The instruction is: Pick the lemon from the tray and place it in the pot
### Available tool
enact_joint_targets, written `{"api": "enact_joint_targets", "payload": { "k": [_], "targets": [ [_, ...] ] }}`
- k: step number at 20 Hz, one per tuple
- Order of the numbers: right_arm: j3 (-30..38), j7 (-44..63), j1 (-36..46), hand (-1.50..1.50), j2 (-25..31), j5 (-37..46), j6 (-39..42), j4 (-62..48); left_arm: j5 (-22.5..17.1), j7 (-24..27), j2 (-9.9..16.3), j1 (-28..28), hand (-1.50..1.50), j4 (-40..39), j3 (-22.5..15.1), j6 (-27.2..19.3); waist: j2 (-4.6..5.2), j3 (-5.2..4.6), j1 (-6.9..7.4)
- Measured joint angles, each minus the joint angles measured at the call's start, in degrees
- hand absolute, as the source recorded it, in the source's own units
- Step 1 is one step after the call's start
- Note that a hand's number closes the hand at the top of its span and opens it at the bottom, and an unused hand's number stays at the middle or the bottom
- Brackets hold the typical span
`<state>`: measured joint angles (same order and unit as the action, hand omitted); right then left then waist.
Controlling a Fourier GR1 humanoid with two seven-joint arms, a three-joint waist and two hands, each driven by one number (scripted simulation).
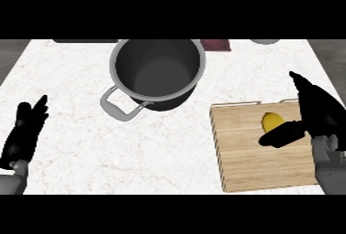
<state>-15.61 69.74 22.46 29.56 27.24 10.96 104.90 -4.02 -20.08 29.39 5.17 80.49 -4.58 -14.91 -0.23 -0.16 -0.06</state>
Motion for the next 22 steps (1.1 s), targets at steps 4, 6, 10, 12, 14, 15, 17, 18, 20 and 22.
{"api": "enact_joint_targets", "payload": {
  "k": [4, 6, 10, 12, 14, 15, 17, 18, 20, 22],
  "targets": [
    [0.52, 0.09, -0.94, -1.50, -0.54, 0.07, 0.42, -0.88, 0.35, 0.34, -0.69, -0.45, 0.00, 0.14, 0.11, -0.02, 0.04, 0.04, 0.00],
    [0.70, -0.18, -1.42, -1.50, -0.74, 0.31, 0.62, -1.97, 1.04, -0.54, -1.31, -0.01, 0.00, 0.51, -0.39, -0.51, 0.08, 0.06, -0.01],
    [1.12, -0.70, -1.73, -1.50, -1.53, 1.02, 0.93, -4.02, 1.34, -0.70, -1.13, -0.10, 0.00, 0.81, 0.04, 0.09, 0.13, 0.09, 0.11],
    [1.27, -1.81, -2.07, -1.50, -2.09, 2.08, 0.80, -5.99, 1.56, -0.74, -1.46, 0.26, 0.00, 0.60, 0.22, 0.27, 0.18, 0.10, 0.16],
    [1.05, -2.43, -2.75, -1.50, -3.09, 3.63, 0.50, -6.49, 2.33, -0.18, -2.24, 0.18, 0.00, -0.05, 0.02, 0.22, 0.20, 0.12, 0.12],
    [1.10, -2.55, -2.72, -1.50, -3.58, 4.13, 0.45, -6.91, 2.17, -0.19, -2.07, 0.28, 0.00, -0.20, 0.45, 0.66, 0.20, 0.12, 0.14],
    [2.06, -3.04, -2.59, -1.50, -3.31, 4.42, 0.92, -6.89, 2.21, -0.65, -2.10, 0.36, 0.00, 0.19, 0.97, 1.02, 0.18, 0.13, 0.13],
    [1.81, -3.58, -2.78, -1.50, -3.82, 5.28, 0.78, -8.08, 2.32, -0.34, -2.37, 0.73, 0.00, -0.51, 1.17, 1.11, 0.20, 0.11, 0.14],
    [2.31, -4.27, -2.15, -1.50, -3.94, 6.02, 1.13, -9.78, 2.63, -0.62, -2.31, 0.32, 0.00, 0.32, 1.34, 1.25, 0.20, 0.13, 0.30],
    [3.06, -4.57, -1.85, -1.50, -4.29, 6.25, 1.51, -10.92, 2.64, -0.29, -2.11, -0.09, 0.00, 0.39, 1.74, 1.85, 0.20, 0.12, 0.32]
  ]
}}
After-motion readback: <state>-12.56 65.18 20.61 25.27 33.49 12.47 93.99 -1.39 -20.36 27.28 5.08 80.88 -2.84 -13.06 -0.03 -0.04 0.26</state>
